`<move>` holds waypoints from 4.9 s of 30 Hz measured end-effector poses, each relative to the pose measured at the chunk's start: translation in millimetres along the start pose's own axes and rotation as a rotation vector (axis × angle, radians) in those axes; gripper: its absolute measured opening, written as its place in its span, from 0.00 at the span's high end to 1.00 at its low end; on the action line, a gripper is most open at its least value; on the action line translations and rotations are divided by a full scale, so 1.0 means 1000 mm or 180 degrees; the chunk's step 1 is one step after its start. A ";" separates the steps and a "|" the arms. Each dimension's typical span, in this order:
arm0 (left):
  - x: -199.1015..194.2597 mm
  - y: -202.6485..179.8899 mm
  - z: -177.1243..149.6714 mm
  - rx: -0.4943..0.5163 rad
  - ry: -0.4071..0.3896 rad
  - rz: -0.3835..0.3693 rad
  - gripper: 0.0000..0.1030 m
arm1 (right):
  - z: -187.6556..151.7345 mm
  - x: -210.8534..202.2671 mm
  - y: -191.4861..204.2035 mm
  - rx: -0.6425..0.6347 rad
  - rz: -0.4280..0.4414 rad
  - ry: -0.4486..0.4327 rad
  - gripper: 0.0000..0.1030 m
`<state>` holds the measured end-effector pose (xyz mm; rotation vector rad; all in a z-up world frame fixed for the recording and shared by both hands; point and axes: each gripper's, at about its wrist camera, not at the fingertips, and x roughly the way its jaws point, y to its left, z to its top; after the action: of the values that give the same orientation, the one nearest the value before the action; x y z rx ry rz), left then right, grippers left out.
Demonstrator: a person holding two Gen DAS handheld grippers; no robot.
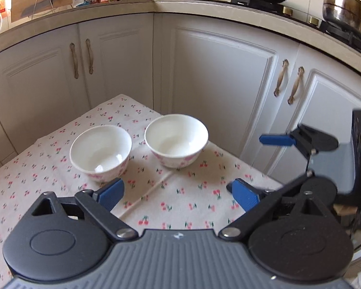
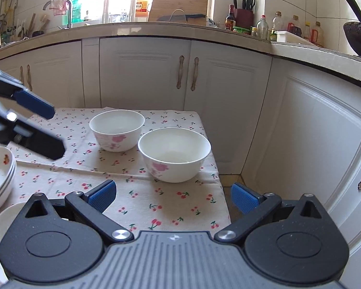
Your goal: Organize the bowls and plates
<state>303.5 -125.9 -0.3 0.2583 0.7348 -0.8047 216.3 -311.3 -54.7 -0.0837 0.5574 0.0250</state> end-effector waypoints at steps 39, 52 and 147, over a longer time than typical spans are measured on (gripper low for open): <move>0.192 0.040 0.081 -0.0039 0.0723 -0.0360 0.18 | 0.009 0.098 -0.009 -0.0187 0.0162 0.0081 0.10; 0.198 0.043 0.077 -0.0073 0.0783 -0.0485 0.27 | 0.012 0.101 -0.009 -0.0182 0.0156 0.0037 0.13; -0.007 -0.029 -0.070 -0.0216 0.0579 -0.0163 0.27 | -0.020 -0.063 0.085 -0.0494 0.1044 0.0400 0.12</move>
<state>244.1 -108.1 -44.4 0.2546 0.9414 -0.8100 148.3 -228.1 -44.8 -0.1450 0.6898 0.3850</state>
